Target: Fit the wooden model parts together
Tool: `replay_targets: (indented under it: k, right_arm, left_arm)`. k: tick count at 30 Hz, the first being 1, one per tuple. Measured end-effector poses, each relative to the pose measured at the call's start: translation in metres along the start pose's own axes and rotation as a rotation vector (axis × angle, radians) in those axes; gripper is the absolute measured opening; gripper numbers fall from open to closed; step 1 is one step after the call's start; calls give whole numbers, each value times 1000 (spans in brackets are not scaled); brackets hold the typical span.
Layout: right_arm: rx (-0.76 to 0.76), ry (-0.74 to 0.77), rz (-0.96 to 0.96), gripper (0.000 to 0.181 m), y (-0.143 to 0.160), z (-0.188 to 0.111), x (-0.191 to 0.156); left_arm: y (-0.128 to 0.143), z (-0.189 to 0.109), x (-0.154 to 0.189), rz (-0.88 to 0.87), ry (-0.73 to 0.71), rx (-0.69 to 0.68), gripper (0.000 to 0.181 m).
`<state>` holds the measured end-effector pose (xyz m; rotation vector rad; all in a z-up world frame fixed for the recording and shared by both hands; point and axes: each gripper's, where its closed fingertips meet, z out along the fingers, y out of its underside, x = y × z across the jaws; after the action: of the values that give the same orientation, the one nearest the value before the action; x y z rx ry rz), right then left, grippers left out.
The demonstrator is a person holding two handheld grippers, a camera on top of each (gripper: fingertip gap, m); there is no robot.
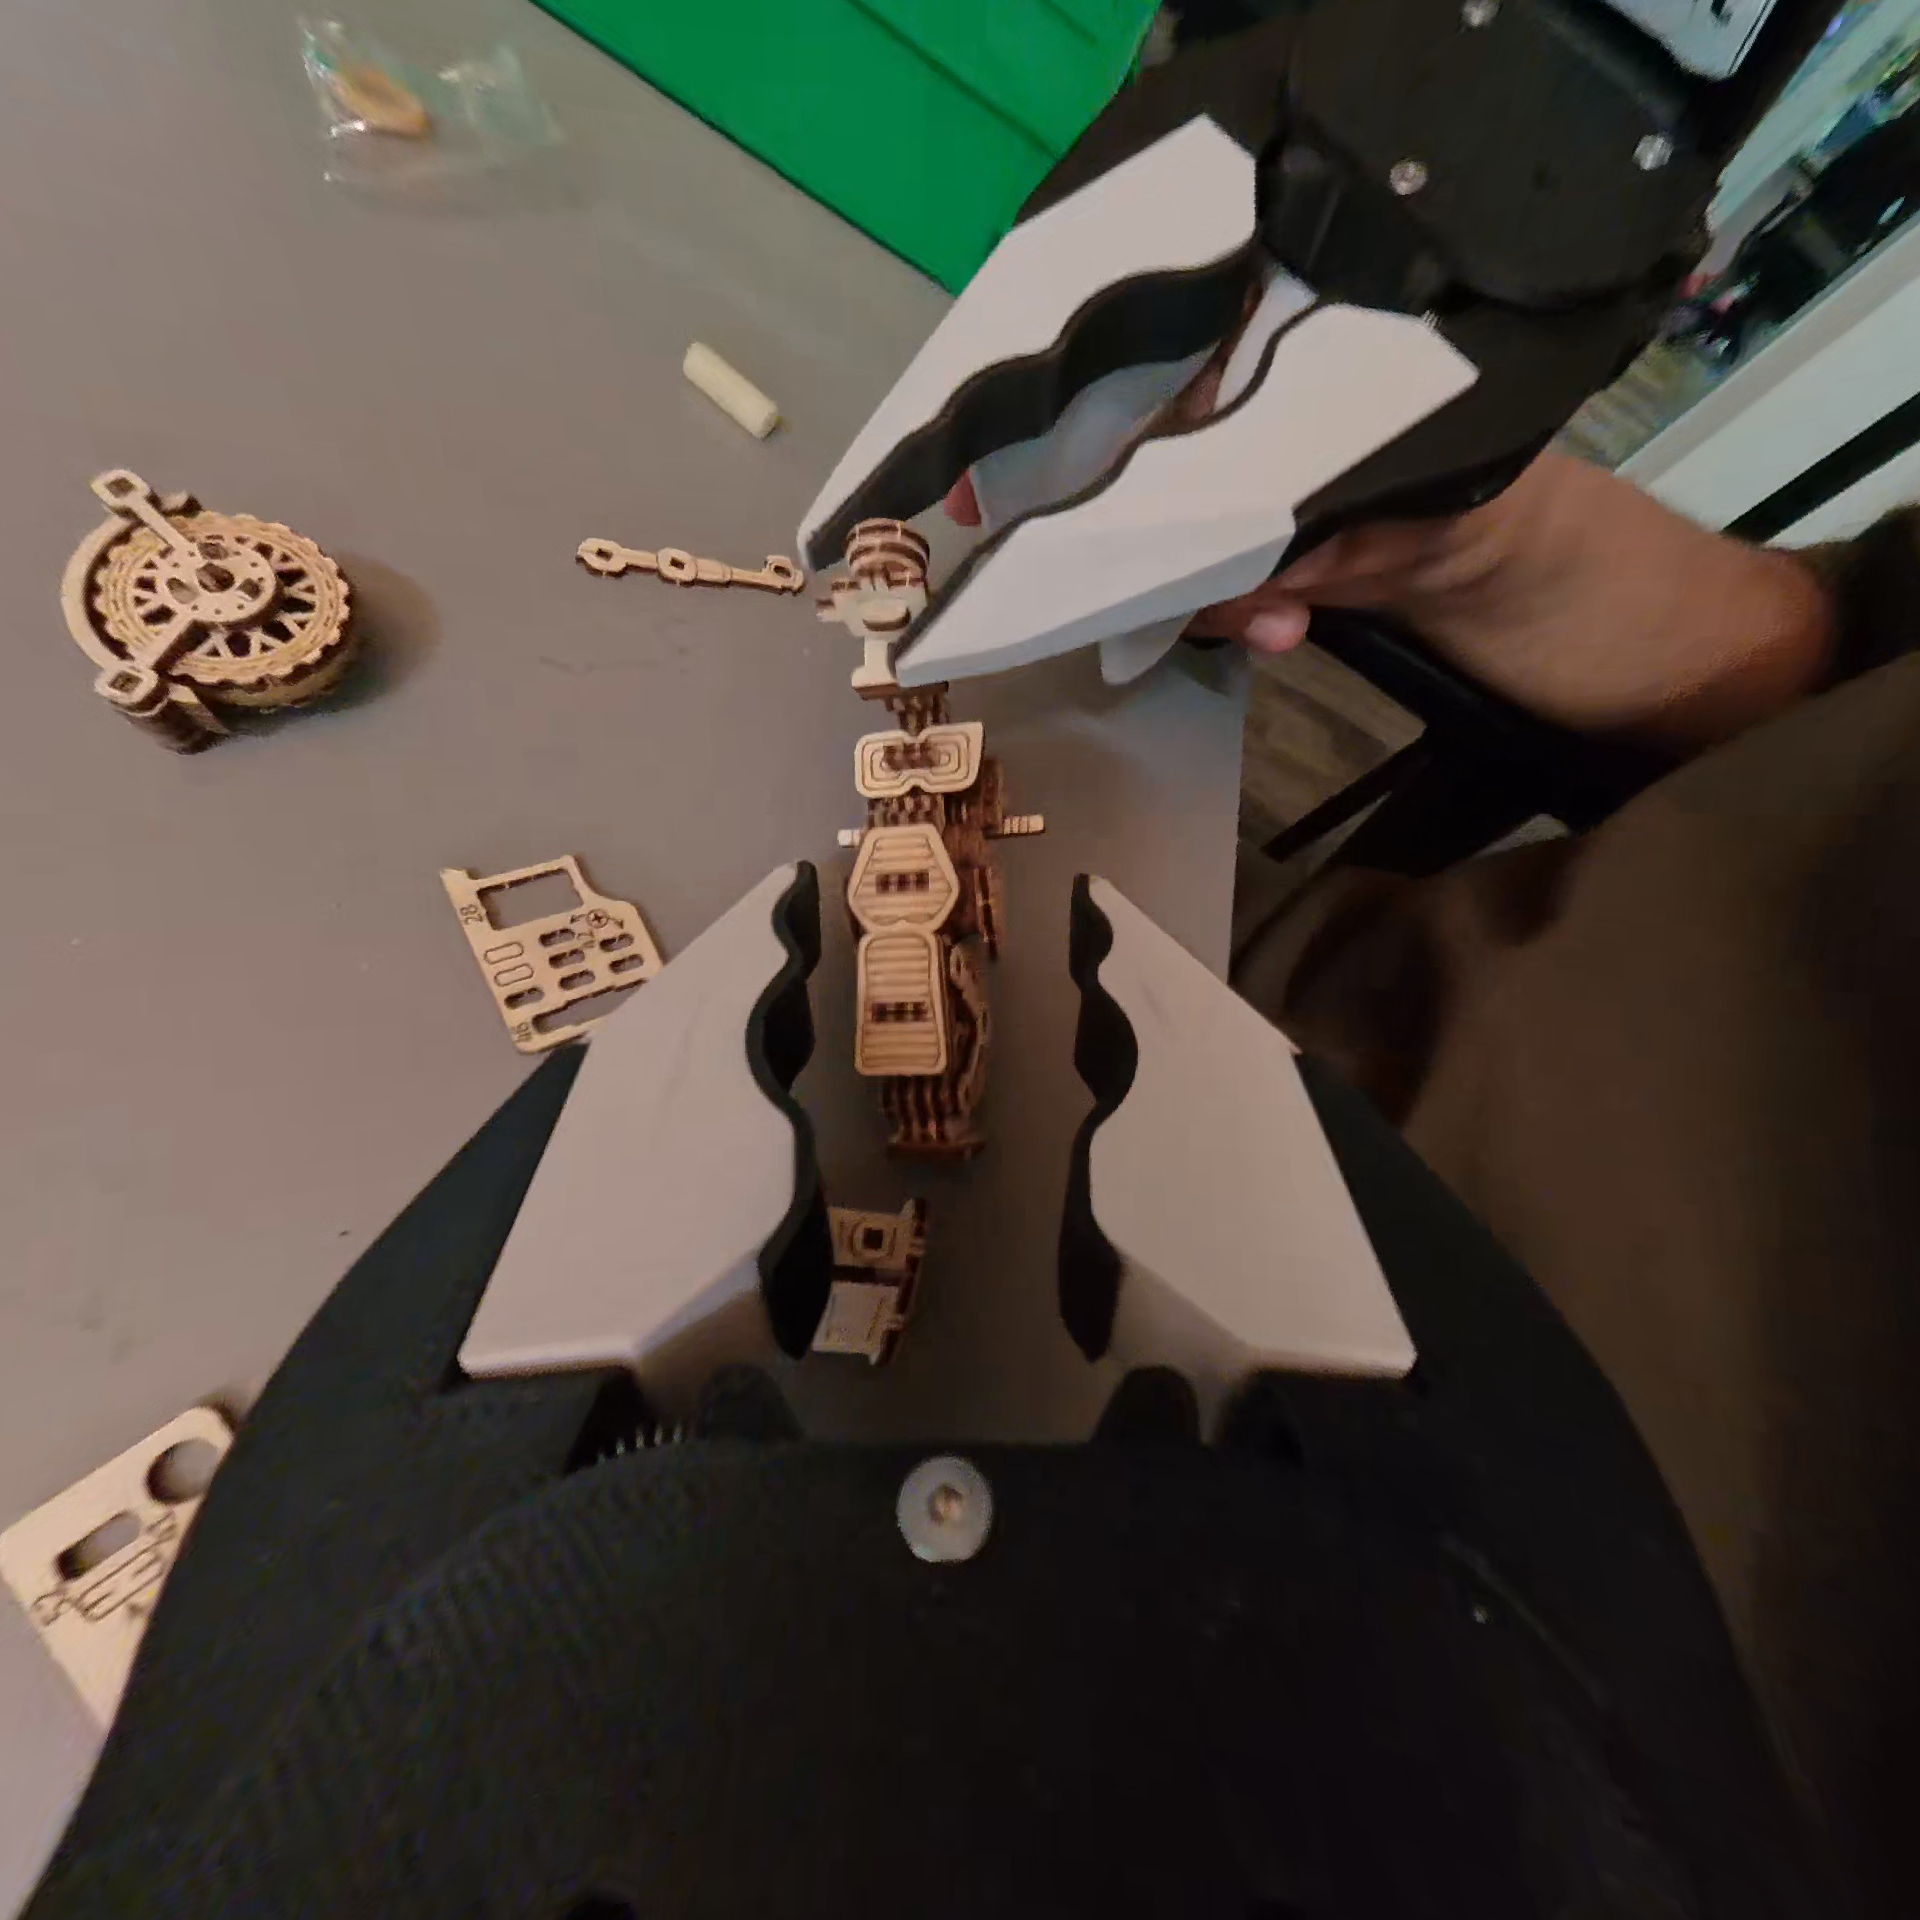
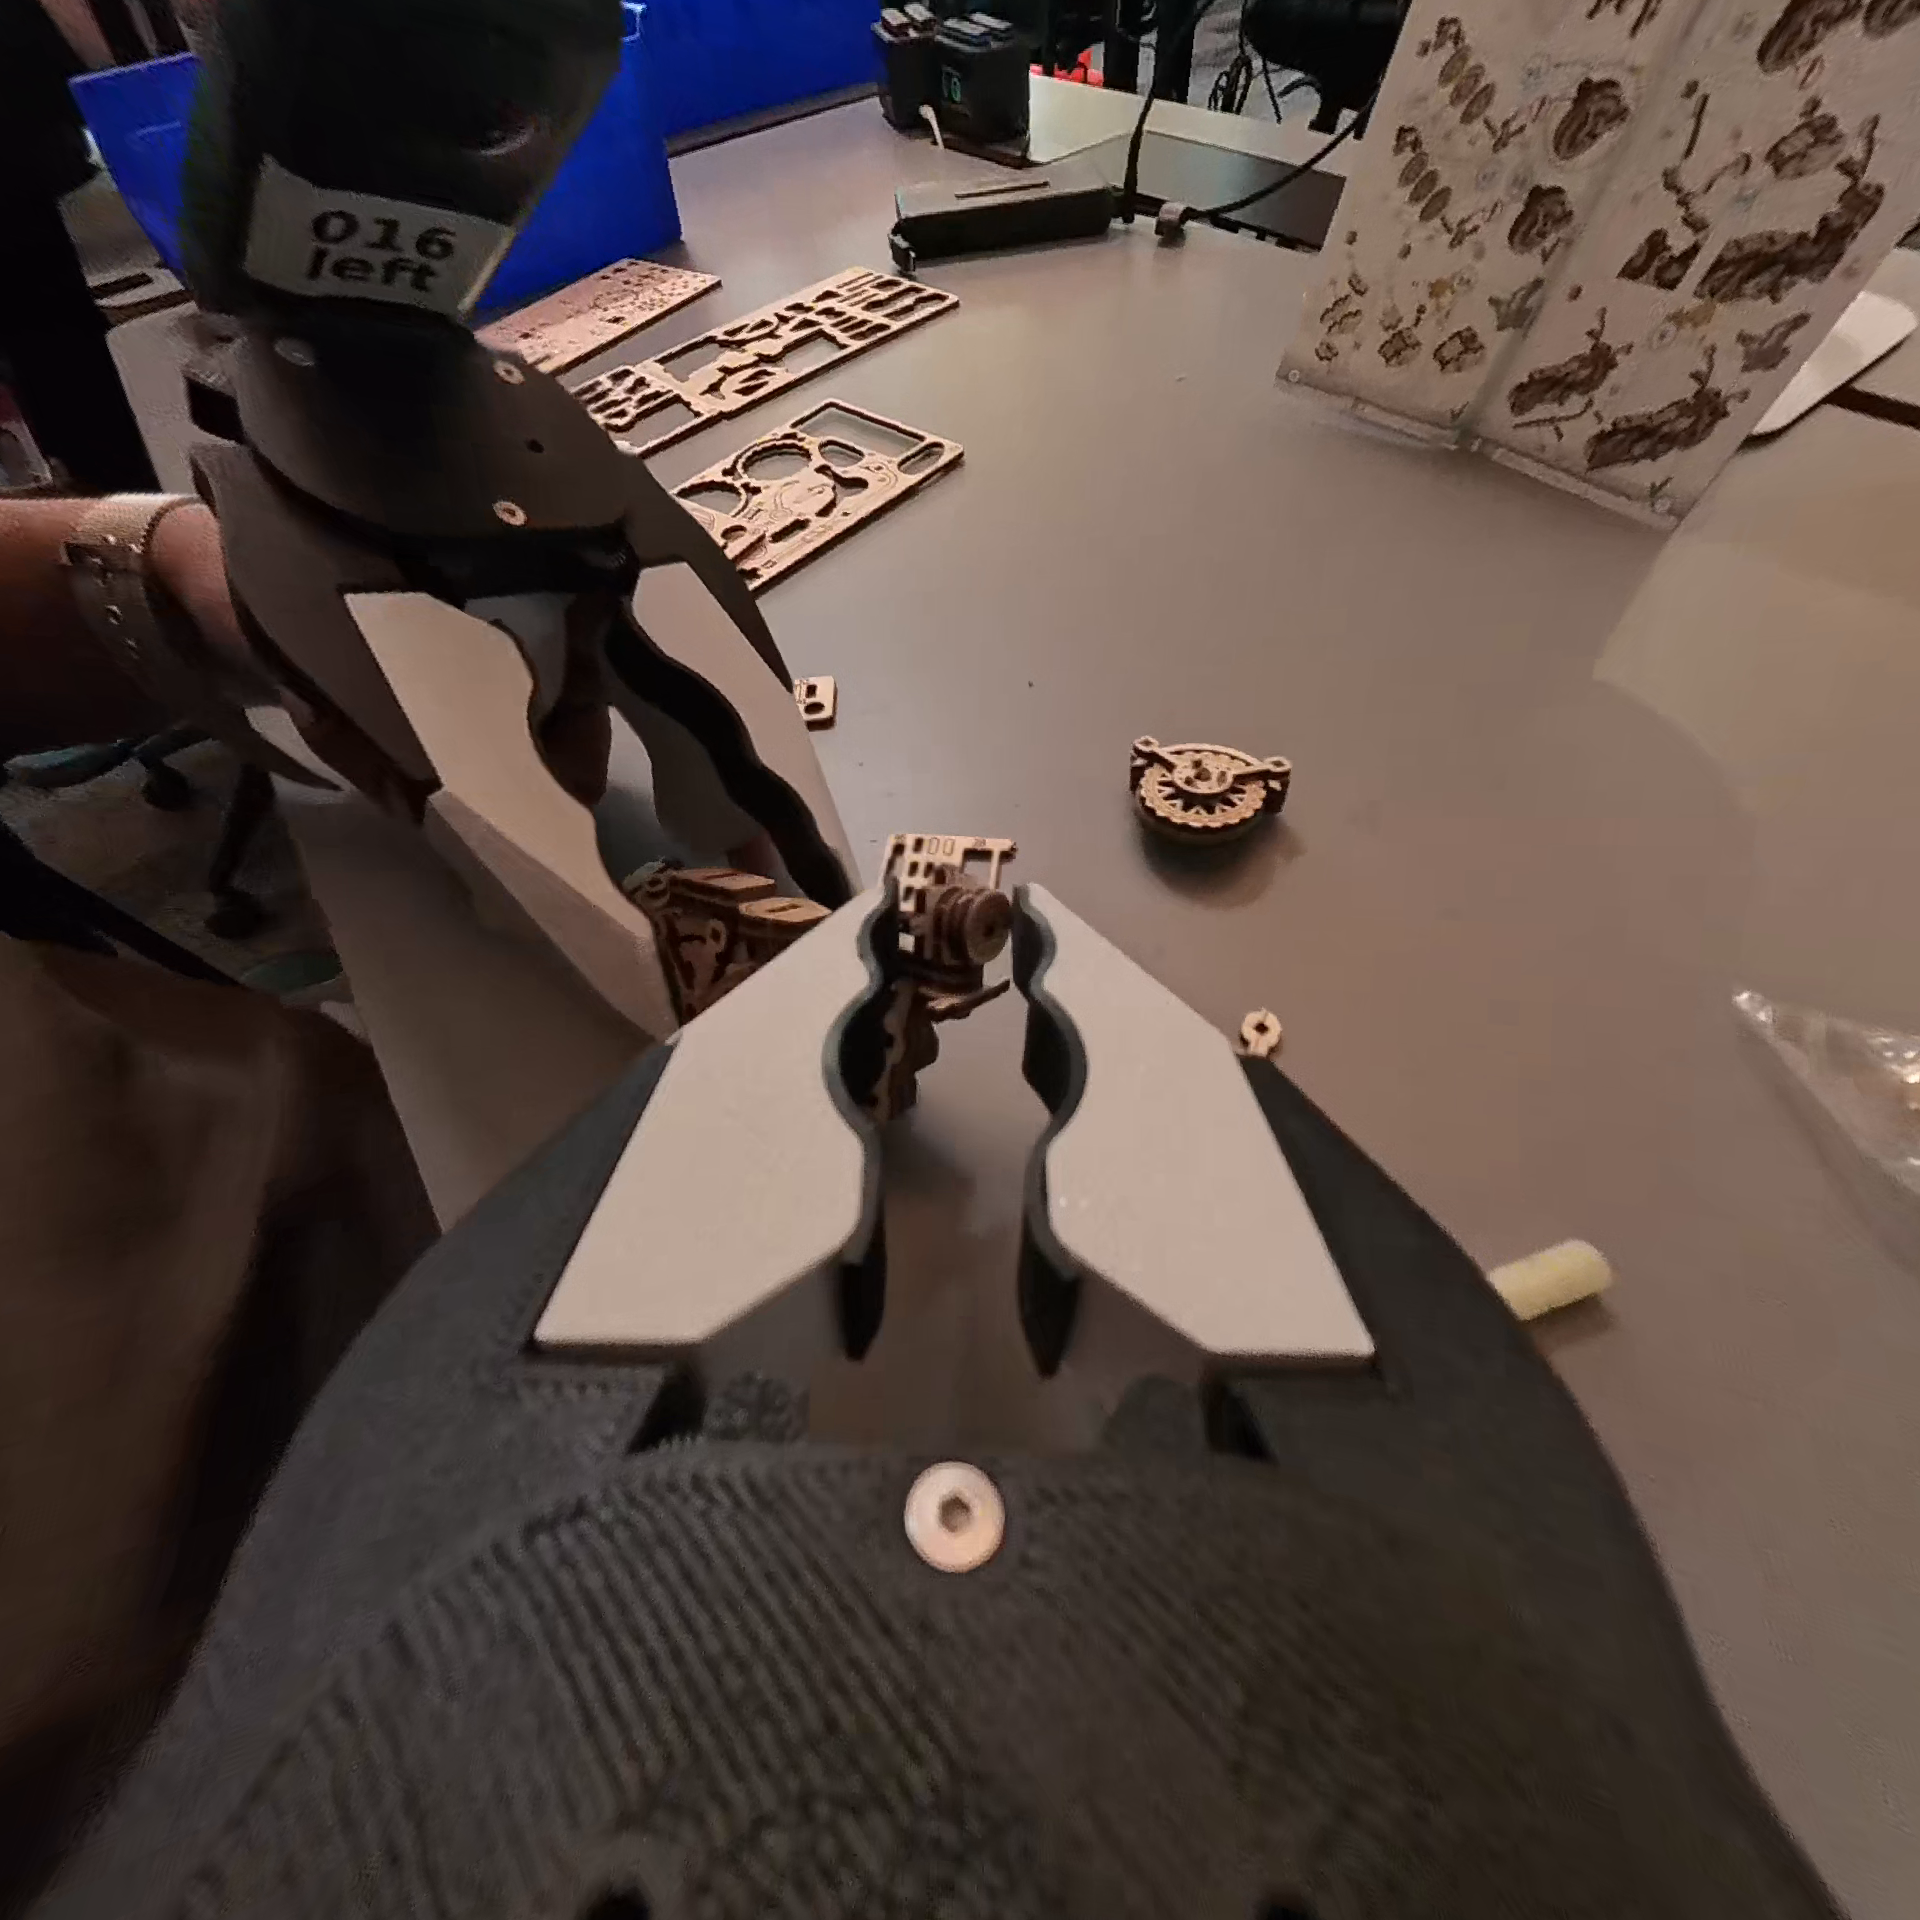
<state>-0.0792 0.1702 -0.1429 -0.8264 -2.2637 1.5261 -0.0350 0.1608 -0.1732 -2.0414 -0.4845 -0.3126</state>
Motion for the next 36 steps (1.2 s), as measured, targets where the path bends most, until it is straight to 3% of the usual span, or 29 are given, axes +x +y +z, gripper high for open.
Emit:
replay_targets:
  k: [6,18,24,31,36]
  right_arm:
    - [21,-10,-22,19,-3,-1,-7]
    - [30,-24,-120,19,-6,3,-27]
    - [56,-38,-59,22,-9,2,-23]
    - [111,3,24,28,-16,-16,8]
    - [96,-108,92,27,-11,-9,-8]
  left_arm:
    - [-6,1,1,-41,-1,43,42]
    - [-15,4,8,69,-73,85,27]
    - [-17,4,4,49,-57,103,23]
    - [-21,-3,-8,-18,-57,153,23]
    - [-24,-6,-7,-54,-14,178,21]
